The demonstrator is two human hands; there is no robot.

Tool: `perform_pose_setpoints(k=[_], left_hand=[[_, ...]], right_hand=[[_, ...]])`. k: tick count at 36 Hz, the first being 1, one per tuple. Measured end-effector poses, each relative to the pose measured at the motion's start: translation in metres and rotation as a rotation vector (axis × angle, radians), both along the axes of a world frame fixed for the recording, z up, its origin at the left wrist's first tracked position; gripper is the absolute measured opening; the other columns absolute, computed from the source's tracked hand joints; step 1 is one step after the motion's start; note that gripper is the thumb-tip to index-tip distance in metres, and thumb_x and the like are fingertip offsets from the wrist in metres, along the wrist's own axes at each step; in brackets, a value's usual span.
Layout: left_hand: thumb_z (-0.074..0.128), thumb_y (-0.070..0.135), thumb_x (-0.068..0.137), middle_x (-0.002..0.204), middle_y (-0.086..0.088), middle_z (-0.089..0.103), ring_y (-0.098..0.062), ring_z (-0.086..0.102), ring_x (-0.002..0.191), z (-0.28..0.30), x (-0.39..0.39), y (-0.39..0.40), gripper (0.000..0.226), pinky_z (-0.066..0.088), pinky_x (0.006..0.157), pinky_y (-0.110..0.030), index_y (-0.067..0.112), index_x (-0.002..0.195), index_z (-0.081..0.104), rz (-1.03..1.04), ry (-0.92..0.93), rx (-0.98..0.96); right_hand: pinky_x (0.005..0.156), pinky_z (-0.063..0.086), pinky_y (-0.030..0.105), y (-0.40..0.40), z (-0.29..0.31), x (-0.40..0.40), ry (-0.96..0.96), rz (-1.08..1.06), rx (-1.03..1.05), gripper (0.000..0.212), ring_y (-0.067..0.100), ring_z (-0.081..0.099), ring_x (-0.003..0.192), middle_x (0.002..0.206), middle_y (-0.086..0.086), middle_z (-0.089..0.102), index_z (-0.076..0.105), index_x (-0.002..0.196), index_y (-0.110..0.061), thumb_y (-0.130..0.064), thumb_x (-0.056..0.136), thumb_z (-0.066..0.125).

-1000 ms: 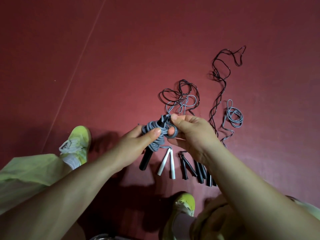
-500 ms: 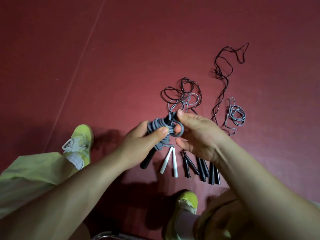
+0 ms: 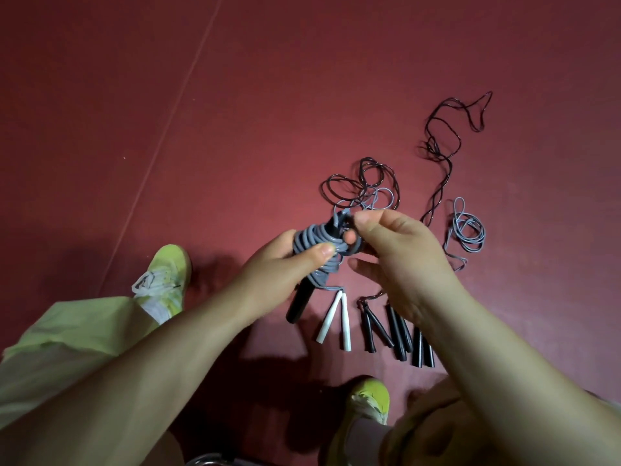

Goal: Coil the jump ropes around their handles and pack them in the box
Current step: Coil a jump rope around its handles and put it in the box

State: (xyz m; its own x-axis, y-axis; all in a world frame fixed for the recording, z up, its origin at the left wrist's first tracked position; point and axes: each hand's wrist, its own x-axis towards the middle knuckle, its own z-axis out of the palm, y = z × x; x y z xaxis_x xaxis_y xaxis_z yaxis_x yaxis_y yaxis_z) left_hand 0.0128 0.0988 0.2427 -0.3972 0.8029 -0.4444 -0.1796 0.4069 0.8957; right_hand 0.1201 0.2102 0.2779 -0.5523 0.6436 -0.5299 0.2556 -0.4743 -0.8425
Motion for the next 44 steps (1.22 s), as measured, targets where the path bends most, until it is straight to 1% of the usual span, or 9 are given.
perform_pose_setpoints(k=[5,11,15,20,27,32,39,42,44], left_hand=[[0.058,0.062,0.056,0.131,0.015,0.054,0.003,0.049,0.12,-0.008,-0.004,-0.001,0.069,0.034,0.105,-0.022,0.059,0.121,0.034,-0.071,0.076,0.003],[0.057,0.032,0.077,0.11,0.014,0.06,0.01,0.054,0.099,-0.005,0.0,-0.005,0.036,0.04,0.091,-0.01,0.038,0.112,0.048,-0.192,0.064,0.109],[0.058,0.045,0.075,0.113,0.006,0.061,0.001,0.055,0.104,-0.004,0.0,-0.009,0.044,0.043,0.092,-0.016,0.034,0.117,0.048,-0.287,0.114,0.122],[0.052,0.05,0.078,0.111,0.006,0.061,-0.006,0.055,0.106,-0.001,0.001,-0.013,0.046,0.042,0.095,-0.02,0.028,0.118,0.047,-0.412,0.206,0.136],[0.057,0.046,0.087,0.105,0.001,0.059,0.0,0.052,0.095,-0.002,0.009,-0.008,0.034,0.041,0.09,-0.016,0.022,0.11,0.051,-0.225,0.014,0.102],[0.05,0.035,0.08,0.108,-0.002,0.061,-0.007,0.054,0.101,-0.008,0.001,-0.007,0.036,0.039,0.095,-0.024,0.021,0.113,0.054,-0.098,-0.104,0.077],[0.059,0.045,0.076,0.118,-0.008,0.062,-0.011,0.055,0.11,-0.009,-0.003,-0.008,0.044,0.04,0.101,-0.03,0.025,0.115,0.054,-0.092,-0.152,0.069],[0.052,0.043,0.079,0.109,0.007,0.062,0.005,0.054,0.1,-0.007,-0.002,-0.009,0.033,0.04,0.093,-0.016,0.031,0.11,0.051,-0.185,-0.027,0.051],[0.053,0.049,0.077,0.113,0.009,0.061,0.004,0.053,0.103,-0.006,-0.002,-0.009,0.036,0.04,0.095,-0.019,0.036,0.11,0.048,-0.256,0.055,0.022]], right_hand=[[0.068,0.046,0.026,0.007,0.001,0.001,-0.054,0.118,-0.123,0.012,0.007,0.057,0.067,0.062,-0.009,0.062,0.062,0.091,-0.018,-0.014,0.097,0.052],[0.069,0.044,0.024,0.019,0.001,0.011,-0.033,0.244,-0.345,0.005,0.003,0.06,0.063,0.064,-0.009,0.065,0.064,0.09,-0.022,-0.022,0.087,0.06],[0.07,0.044,0.025,0.018,-0.002,0.014,-0.02,0.271,-0.408,0.019,0.004,0.057,0.061,0.061,-0.007,0.064,0.065,0.086,-0.021,-0.026,0.068,0.065],[0.074,0.045,0.026,0.018,-0.006,0.015,-0.003,0.292,-0.482,0.02,0.01,0.054,0.067,0.065,-0.003,0.063,0.064,0.086,-0.02,-0.026,0.067,0.065],[0.072,0.05,0.028,0.01,-0.001,0.009,0.063,0.15,-0.196,0.008,0.014,0.056,0.067,0.076,0.002,0.061,0.06,0.084,-0.014,-0.019,0.091,0.059],[0.072,0.049,0.024,0.009,-0.003,0.014,0.009,0.227,0.018,0.007,0.009,0.06,0.076,0.084,0.002,0.065,0.064,0.094,-0.014,-0.01,0.088,0.063],[0.052,0.043,0.014,-0.001,-0.011,0.013,-0.046,0.193,0.406,0.022,0.005,0.047,0.052,0.051,-0.016,0.058,0.067,0.073,-0.027,-0.01,0.087,0.067],[0.061,0.047,0.024,-0.001,-0.014,0.015,-0.088,0.18,0.423,0.022,0.004,0.05,0.054,0.055,-0.013,0.061,0.069,0.07,-0.027,-0.014,0.088,0.067],[0.067,0.051,0.04,-0.001,-0.017,0.017,-0.11,0.178,0.353,0.018,0.013,0.053,0.062,0.065,0.007,0.065,0.07,0.069,-0.02,-0.018,0.086,0.07]])
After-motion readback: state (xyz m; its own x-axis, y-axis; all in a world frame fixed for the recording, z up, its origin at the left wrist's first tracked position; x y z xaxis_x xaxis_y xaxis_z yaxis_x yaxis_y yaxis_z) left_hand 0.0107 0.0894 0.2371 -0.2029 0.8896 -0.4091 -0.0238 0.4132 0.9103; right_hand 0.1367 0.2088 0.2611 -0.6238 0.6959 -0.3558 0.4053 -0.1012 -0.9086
